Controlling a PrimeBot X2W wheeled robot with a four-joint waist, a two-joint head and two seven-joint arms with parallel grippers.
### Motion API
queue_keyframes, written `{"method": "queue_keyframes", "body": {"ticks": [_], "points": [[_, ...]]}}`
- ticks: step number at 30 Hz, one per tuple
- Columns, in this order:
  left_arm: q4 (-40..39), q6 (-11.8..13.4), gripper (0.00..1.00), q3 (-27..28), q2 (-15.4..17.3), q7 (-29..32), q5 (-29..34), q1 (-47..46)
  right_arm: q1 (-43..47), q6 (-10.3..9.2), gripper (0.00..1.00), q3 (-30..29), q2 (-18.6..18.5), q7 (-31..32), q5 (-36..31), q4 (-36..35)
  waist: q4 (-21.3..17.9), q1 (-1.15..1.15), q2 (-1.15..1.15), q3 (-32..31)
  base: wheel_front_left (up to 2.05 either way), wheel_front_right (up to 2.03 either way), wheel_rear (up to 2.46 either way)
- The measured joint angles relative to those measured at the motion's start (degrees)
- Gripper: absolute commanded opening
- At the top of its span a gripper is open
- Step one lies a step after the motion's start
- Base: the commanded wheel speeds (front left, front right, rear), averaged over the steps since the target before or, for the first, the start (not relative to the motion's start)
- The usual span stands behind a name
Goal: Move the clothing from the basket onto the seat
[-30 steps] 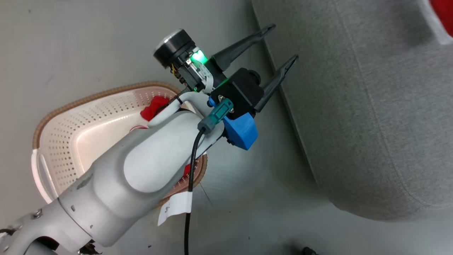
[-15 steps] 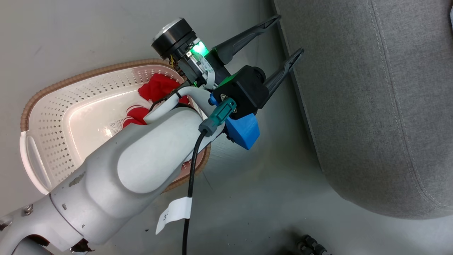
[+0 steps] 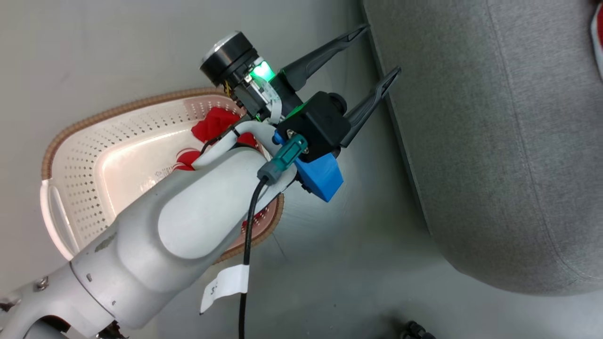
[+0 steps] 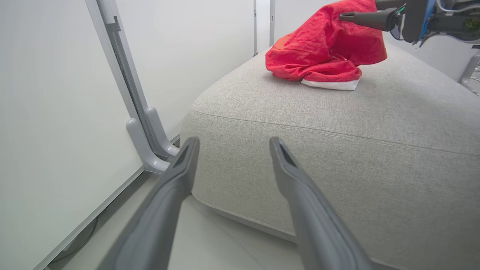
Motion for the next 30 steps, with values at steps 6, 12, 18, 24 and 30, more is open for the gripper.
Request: {"method": "queue_keyframes", "body": {"ticks": [6, 12, 18, 24, 30], "points": [[2.6, 0.5, 1.0, 0.1, -1.3, -2.7, -1.6, 2.7, 8.9, 0.0, 1.0, -1.5, 2.6, 0.0, -1.3, -6.4, -0.2, 0.0, 0.0, -4.6, 0.0, 0.0, 0.0], [5.3, 1.7, 1.0, 2.1, -2.0, -5.0, -4.2, 6.8, 15.7, 0.0, 1.0, 0.4, 4.7, 0.0, -3.0, -14.6, -0.1, -0.01, 0.0, -11.0, 0.0, 0.0, 0.0], [7.3, 3.4, 1.0, 6.6, -1.7, -5.7, -6.0, 11.5, 19.1, 0.0, 1.0, 7.7, 5.4, -0.1, -2.3, -18.4, 1.0, -0.01, 0.0, -17.6, 0.0, 0.0, 0.0], [4.7, 4.8, 1.0, 14.2, -1.3, -5.8, -5.8, 17.8, 22.0, 0.0, 1.0, 15.9, 6.4, -0.1, -1.3, -20.1, 4.4, -0.01, 0.0, -22.8, 0.0, 0.0, 0.0], [2.9, 5.3, 1.0, 22.7, -1.1, -5.8, -3.9, 24.4, 23.9, 0.0, 1.0, 22.3, 7.2, -0.1, -1.2, -21.0, 8.5, -0.01, 0.0, -27.2, 0.0, 0.0, 0.0]]}}
